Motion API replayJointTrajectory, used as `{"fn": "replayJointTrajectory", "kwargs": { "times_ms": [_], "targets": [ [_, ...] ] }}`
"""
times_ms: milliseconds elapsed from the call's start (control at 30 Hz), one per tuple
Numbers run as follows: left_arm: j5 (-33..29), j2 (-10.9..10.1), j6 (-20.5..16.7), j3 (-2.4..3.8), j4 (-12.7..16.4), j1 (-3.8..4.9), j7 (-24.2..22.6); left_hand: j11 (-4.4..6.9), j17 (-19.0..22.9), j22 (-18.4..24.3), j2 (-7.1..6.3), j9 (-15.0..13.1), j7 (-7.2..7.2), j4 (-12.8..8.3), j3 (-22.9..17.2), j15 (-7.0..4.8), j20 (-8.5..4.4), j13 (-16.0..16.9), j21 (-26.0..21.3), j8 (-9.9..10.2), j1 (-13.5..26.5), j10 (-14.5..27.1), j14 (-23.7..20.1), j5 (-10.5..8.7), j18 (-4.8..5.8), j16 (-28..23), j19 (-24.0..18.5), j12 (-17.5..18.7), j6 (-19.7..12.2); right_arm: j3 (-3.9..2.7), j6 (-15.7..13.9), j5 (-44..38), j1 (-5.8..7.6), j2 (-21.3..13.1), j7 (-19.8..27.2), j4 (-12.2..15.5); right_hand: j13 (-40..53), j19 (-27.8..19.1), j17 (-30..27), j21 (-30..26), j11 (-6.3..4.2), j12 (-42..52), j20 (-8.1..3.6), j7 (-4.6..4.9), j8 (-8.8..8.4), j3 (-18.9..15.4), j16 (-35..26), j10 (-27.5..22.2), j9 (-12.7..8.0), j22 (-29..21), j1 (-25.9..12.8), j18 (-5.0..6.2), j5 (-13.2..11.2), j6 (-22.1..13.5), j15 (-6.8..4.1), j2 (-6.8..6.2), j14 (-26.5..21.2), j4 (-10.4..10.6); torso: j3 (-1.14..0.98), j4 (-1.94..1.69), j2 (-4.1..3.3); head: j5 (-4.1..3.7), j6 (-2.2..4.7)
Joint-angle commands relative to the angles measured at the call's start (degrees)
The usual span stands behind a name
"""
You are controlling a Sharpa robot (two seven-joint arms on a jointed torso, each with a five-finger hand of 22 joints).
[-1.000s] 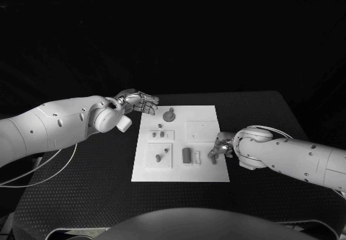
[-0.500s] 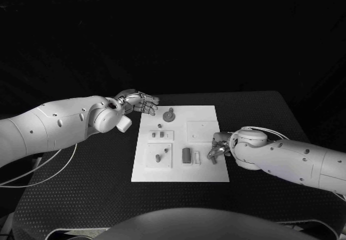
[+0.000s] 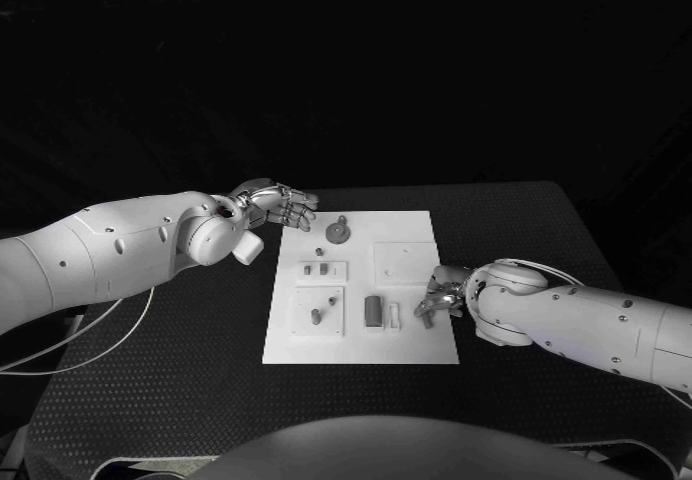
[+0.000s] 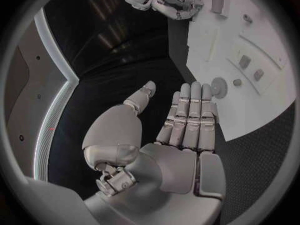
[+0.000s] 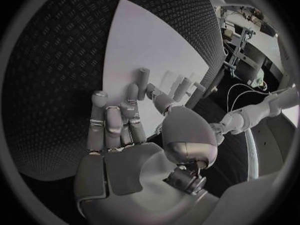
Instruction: Assemble the parts on the task board
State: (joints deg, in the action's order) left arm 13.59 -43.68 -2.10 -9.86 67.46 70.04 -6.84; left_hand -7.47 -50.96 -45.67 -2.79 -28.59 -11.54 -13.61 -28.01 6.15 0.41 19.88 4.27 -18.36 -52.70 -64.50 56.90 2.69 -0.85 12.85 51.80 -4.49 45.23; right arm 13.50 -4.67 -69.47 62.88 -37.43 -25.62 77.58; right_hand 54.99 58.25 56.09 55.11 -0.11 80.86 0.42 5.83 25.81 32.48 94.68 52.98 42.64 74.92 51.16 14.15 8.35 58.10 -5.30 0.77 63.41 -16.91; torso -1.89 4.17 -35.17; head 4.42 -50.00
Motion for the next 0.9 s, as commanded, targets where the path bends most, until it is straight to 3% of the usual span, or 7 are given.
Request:
{"fn": "replayJointTrajectory", "kwargs": {
  "times_ms": [33,267,600,900],
  "targets": [
    [0.34,0.03,0.88,0.04,0.13,0.06,-0.25,-0.13,-0.07,0.05,-0.17,0.05,0.07,0.41,-0.09,0.08,0.14,0.05,-0.15,-0.02,0.52,0.3,0.19,0.12,0.18,-0.26,-0.39,0.19,-0.18,0.59,-1.21,11.1,-0.11,-0.36,0.44,0.91,0.09,0.16,0.47,0.12,-0.22,-0.13,0.25,-0.14,-9.85,0.16,0.23,0.49,-3.01,1.1,3.54,0.85,0.12,0.61,-0.14,3.57,0.85,0.0,0.0,-0.01,0.01,-0.08,0.0],
    [0.54,-0.08,0.97,0.04,0.23,0.07,-0.15,-0.12,-0.08,0.05,-0.18,0.04,0.08,0.35,-0.11,0.07,0.13,0.05,-0.15,-0.04,0.42,0.28,0.19,0.12,0.17,-0.28,-0.4,0.18,-0.17,0.6,-5.03,18.35,1.14,-1.59,0.36,2.91,0.09,0.46,0.92,0.3,-0.45,-0.11,0.04,-0.37,-9.68,-0.06,0.16,0.86,-3.01,1.06,3.87,0.85,0.11,1.18,-0.31,3.16,1.51,0.0,-0.01,-0.01,-0.02,-0.08,0.0],
    [0.61,-0.16,1.17,0.04,0.36,0.07,-0.1,-0.12,-0.1,0.05,-0.2,0.04,0.09,0.33,-0.12,0.07,0.13,0.06,-0.15,-0.05,0.38,0.27,0.19,0.12,0.17,-0.29,-0.4,0.18,-0.15,0.59,-5.96,20.65,1.79,-2.09,0.52,5.01,0.07,0.58,0.99,0.32,-0.54,-0.15,-0.04,-0.45,-9.65,-0.19,0.12,1.01,-3.03,1.02,3.95,0.85,0.11,1.37,-0.4,2.91,1.71,0.01,0.01,-0.02,-0.01,-0.19,0.0],
    [0.75,-0.18,1.31,0.04,0.4,0.08,-0.05,-0.11,-0.11,0.05,-0.21,0.03,0.1,0.29,-0.12,0.07,0.14,0.06,-0.15,-0.06,0.33,0.27,0.19,0.12,0.17,-0.31,-0.41,0.17,-0.14,0.58,-6.68,20.74,1.79,-0.95,0.73,4.71,0.06,0.61,0.95,0.31,-0.56,-0.18,-0.06,-0.46,-9.67,-0.2,0.11,1.05,-3.06,0.99,3.96,0.85,0.12,1.39,-0.43,2.94,1.73,0.03,-0.01,0.02,-0.02,-0.18,0.0]
  ]
}}
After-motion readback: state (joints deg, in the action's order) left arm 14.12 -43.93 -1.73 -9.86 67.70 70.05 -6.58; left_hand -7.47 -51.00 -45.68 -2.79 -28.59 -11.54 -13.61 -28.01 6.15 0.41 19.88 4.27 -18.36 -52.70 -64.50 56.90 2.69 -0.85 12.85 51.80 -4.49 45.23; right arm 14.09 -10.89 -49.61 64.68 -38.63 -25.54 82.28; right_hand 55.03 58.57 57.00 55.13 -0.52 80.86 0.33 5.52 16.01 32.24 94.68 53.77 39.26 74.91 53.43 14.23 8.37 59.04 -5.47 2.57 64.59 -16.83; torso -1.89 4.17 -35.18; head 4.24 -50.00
